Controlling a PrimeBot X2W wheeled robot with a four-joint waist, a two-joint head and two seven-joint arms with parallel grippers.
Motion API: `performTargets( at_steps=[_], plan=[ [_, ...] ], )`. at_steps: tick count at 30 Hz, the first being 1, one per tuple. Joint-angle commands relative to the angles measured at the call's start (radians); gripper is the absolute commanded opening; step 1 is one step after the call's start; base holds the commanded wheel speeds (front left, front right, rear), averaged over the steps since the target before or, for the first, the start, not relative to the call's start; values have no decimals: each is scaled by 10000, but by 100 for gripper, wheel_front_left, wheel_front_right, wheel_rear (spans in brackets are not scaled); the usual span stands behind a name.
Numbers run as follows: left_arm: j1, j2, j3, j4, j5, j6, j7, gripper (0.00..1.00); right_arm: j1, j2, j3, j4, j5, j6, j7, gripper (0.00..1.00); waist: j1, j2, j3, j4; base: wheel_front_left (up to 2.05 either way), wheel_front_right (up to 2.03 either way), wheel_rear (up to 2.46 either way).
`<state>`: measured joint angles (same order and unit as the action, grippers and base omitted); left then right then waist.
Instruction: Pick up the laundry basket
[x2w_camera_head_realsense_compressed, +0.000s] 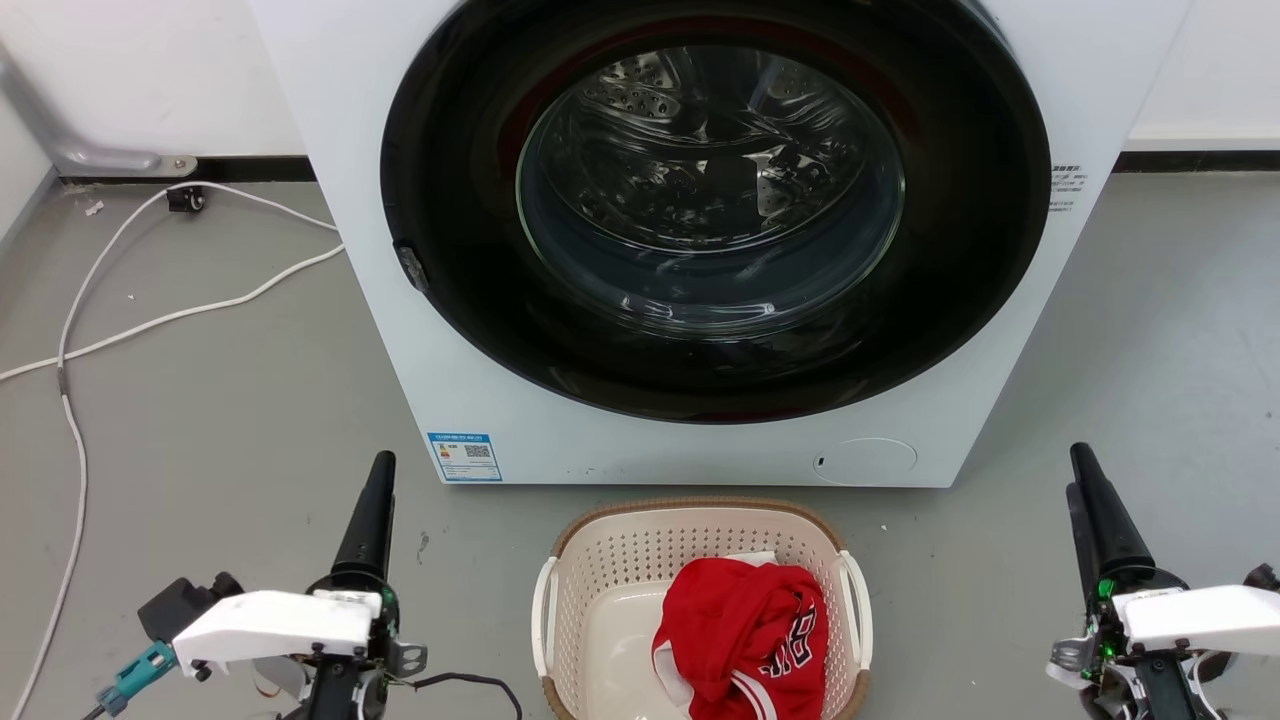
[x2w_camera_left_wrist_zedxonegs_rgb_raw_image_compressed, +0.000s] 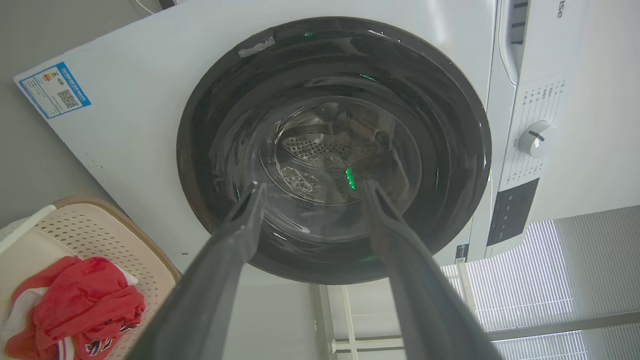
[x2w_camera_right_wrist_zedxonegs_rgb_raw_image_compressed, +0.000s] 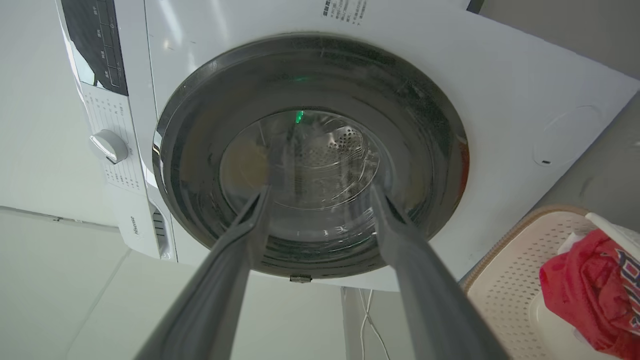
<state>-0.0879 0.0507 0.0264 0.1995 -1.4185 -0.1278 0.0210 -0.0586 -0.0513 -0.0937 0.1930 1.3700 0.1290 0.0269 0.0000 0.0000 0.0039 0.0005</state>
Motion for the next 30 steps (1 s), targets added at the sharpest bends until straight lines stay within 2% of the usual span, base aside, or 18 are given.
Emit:
performTargets(
  at_steps=[1,17,30],
  plan=[
    [-305,44,-107,-253,507,-13,-104,100,-100,-27,-40,-308,-552,7,-83,100,0,0,0,-2,0,0,0],
    [-303,37,-715,-431,4370,78,-720,100,43,-17,204,-952,-4557,10,-188,100,0,0,-30,25,0,0,0],
    [-364,108,-1180,-490,6557,119,-1154,100,-9,-12,217,-915,-6841,13,-401,100,0,0,-25,59,0,0,0]
  ],
)
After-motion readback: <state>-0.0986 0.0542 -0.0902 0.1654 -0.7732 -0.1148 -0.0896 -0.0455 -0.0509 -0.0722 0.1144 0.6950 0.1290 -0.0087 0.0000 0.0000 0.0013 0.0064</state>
